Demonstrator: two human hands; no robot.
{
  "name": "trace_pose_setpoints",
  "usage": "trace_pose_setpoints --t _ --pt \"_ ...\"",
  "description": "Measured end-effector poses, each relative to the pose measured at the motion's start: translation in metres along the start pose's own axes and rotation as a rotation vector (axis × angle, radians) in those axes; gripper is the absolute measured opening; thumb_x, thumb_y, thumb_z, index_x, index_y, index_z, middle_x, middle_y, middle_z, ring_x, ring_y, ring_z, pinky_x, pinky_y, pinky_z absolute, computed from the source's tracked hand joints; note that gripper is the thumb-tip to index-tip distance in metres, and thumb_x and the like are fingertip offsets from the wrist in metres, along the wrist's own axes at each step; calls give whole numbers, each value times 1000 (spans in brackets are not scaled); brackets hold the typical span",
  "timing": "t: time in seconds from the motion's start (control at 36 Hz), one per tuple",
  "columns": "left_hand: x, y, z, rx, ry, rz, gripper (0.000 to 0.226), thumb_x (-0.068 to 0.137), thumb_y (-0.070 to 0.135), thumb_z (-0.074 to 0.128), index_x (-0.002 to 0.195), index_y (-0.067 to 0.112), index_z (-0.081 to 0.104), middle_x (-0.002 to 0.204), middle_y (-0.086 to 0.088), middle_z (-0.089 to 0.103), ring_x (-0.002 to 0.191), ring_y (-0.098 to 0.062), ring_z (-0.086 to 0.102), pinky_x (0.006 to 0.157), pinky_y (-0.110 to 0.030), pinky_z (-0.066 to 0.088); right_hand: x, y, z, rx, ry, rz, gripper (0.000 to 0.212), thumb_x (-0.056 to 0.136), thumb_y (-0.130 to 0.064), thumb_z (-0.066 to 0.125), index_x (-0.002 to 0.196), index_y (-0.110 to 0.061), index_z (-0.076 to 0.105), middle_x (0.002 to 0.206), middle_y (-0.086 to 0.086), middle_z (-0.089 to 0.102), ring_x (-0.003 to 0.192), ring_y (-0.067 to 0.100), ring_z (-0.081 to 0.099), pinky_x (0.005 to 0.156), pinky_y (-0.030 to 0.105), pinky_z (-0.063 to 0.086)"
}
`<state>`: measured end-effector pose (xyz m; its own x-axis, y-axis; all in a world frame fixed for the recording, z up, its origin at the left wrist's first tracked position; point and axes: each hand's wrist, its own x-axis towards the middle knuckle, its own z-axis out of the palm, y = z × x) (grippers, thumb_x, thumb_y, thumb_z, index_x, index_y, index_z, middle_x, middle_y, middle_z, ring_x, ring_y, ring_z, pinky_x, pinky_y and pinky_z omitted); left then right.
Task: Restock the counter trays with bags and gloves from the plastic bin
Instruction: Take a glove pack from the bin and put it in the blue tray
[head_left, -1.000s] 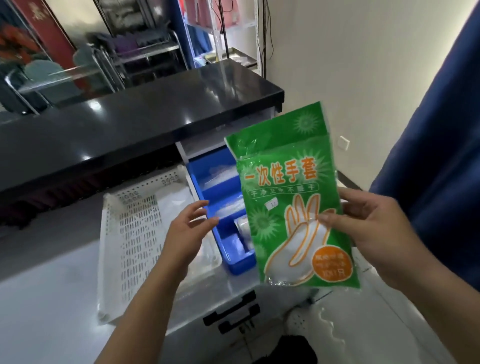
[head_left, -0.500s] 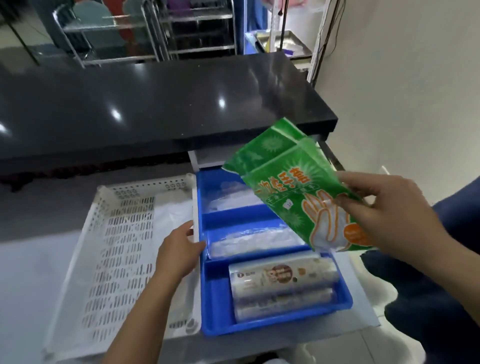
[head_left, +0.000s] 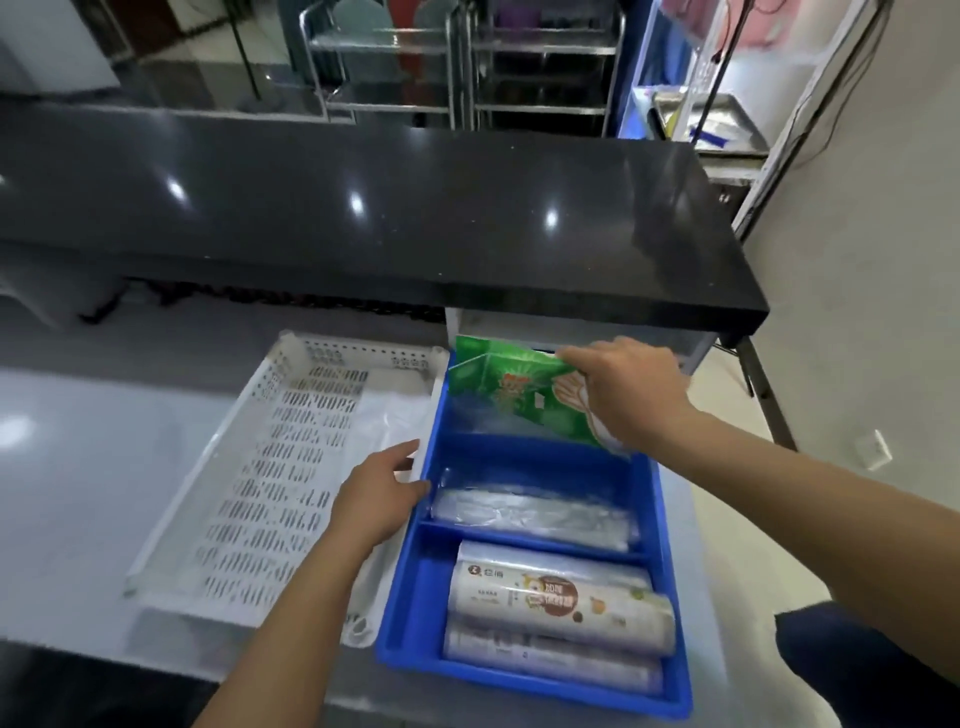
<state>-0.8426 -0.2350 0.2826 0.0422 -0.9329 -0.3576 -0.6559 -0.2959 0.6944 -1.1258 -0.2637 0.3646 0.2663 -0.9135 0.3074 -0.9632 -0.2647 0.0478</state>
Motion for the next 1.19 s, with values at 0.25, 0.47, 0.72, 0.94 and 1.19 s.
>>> trace_pose_setpoints --t 0.25,0.47,0.72,0.94,1.19 --pt "-8 4 10 20 83 -53 53 90 31 64 140 40 50 135 9 62 117 -19 60 94 -36 48 45 -13 28 -112 -109 -150 21 85 -7 59 103 -15 65 89 4 70 84 31 63 54 32 31" --pt "-4 1 11 21 97 -65 53 90 34 65 140 41 50 134 11 62 117 -18 60 86 -31 43 46 -9 56 -147 -146 -144 32 92 -19 61 124 -15 57 104 8 68 94 31 61 57 35 37" --pt "2 -7 14 8 88 -37 54 90 34 65 141 41 49 133 11 63 117 -18 60 89 -34 45 35 -11 75 -55 -245 -32 23 87 -8 58 105 -20 66 83 3 62 73 28 57 53 33 41" --pt "6 -14 14 26 73 -8 55 89 39 64 142 42 48 133 13 63 115 -17 61 84 -31 43 41 4 57 157 -371 55 32 87 -16 56 109 -33 71 102 0 72 86 25 63 66 38 51" --pt "9 -19 12 -44 44 56 49 86 41 67 133 49 55 123 15 68 85 -2 53 63 -21 39 35 -10 81 -64 -259 226 56 89 -25 58 142 -23 38 140 13 51 130 39 42 107 61 28"
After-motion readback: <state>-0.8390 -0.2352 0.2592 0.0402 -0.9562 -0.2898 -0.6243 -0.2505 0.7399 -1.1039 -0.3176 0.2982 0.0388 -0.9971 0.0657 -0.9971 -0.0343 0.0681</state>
